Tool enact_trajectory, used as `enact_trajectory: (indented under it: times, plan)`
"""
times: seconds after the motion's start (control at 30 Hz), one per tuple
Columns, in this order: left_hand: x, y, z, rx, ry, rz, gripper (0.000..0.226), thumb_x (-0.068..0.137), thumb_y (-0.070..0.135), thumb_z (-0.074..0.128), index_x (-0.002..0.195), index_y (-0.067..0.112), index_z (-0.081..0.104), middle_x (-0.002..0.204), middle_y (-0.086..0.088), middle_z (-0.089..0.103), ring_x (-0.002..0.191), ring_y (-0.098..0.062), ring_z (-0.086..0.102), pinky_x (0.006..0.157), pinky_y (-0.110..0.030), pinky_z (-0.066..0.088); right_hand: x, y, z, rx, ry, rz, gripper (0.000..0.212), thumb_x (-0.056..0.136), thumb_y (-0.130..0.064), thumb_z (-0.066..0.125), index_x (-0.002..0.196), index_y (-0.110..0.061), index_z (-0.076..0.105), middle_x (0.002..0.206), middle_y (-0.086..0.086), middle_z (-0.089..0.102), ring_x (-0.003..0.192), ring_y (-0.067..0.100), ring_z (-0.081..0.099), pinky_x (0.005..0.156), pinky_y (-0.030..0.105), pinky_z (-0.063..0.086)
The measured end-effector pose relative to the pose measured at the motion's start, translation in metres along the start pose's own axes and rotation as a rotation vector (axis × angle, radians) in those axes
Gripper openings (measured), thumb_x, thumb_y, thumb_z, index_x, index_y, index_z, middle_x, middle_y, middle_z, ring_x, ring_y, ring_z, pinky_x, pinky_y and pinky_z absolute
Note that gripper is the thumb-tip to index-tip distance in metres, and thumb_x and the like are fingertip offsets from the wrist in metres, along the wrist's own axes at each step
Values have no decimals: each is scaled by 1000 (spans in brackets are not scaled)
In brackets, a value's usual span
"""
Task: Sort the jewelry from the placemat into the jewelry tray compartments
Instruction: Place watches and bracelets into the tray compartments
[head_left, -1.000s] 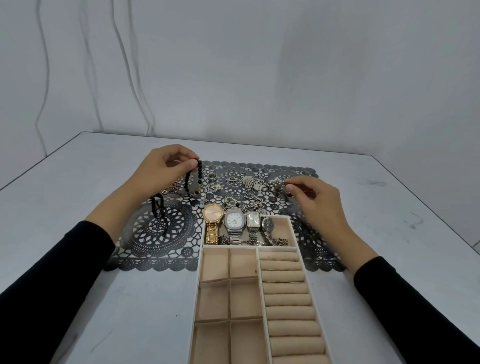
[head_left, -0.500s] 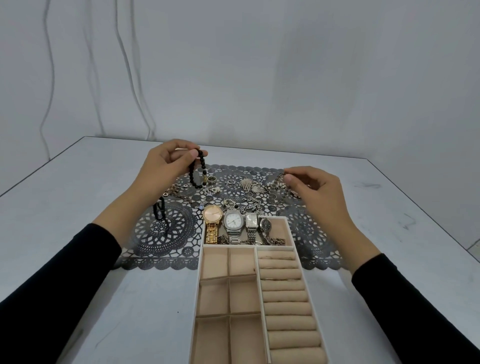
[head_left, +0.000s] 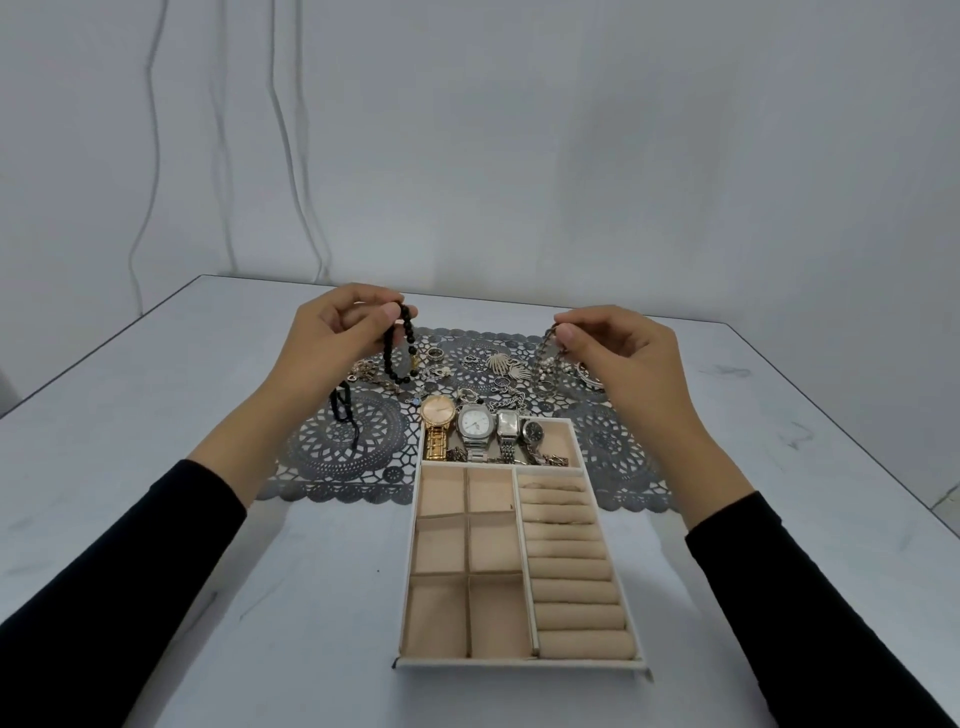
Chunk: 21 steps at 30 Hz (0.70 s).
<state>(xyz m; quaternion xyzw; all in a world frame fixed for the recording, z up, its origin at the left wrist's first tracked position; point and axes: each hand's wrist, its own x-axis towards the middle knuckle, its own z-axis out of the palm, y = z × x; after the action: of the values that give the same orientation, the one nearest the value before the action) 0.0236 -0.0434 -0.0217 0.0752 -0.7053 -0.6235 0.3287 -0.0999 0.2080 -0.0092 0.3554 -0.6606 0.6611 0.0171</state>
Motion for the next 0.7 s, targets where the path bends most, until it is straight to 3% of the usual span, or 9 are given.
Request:
enact_trajectory:
  times: [0.13, 0.3, 0.53, 0.7]
  plan:
    - [-15, 5, -6, -13, 26, 3, 11, 95, 8, 61, 101, 13, 69, 98, -8, 77, 82, -20, 72, 78, -28, 57, -8, -10, 5, 81, -60, -24, 12, 85, -8, 70, 97, -5, 73, 85, 10, 73, 82, 21, 69, 81, 31, 56]
    - [-31, 4, -12, 15, 49, -3, 13, 95, 10, 62, 107, 9, 69, 102, -11, 76, 86, -22, 71, 87, -36, 58, -23, -14, 10, 128, -170, -3, 11, 84, -5, 69, 94, -8, 73, 85, 5, 74, 82, 17, 69, 76, 24, 55]
    - [-43, 7, -13, 6, 47, 7, 11, 95, 11, 62, 103, 14, 70, 101, -13, 75, 85, -20, 70, 87, -35, 58, -37, -6, 12, 114, -376, 73, 13, 83, 0, 68, 95, -3, 72, 88, 8, 72, 85, 22, 67, 80, 32, 56]
    - [-46, 9, -11, 11, 40, 27, 12, 95, 11, 62, 103, 13, 70, 103, -23, 72, 85, -22, 69, 89, -38, 57, -44, -2, 17, 92, -438, 119, 13, 83, 2, 67, 94, -2, 71, 87, 14, 71, 82, 20, 67, 75, 28, 57]
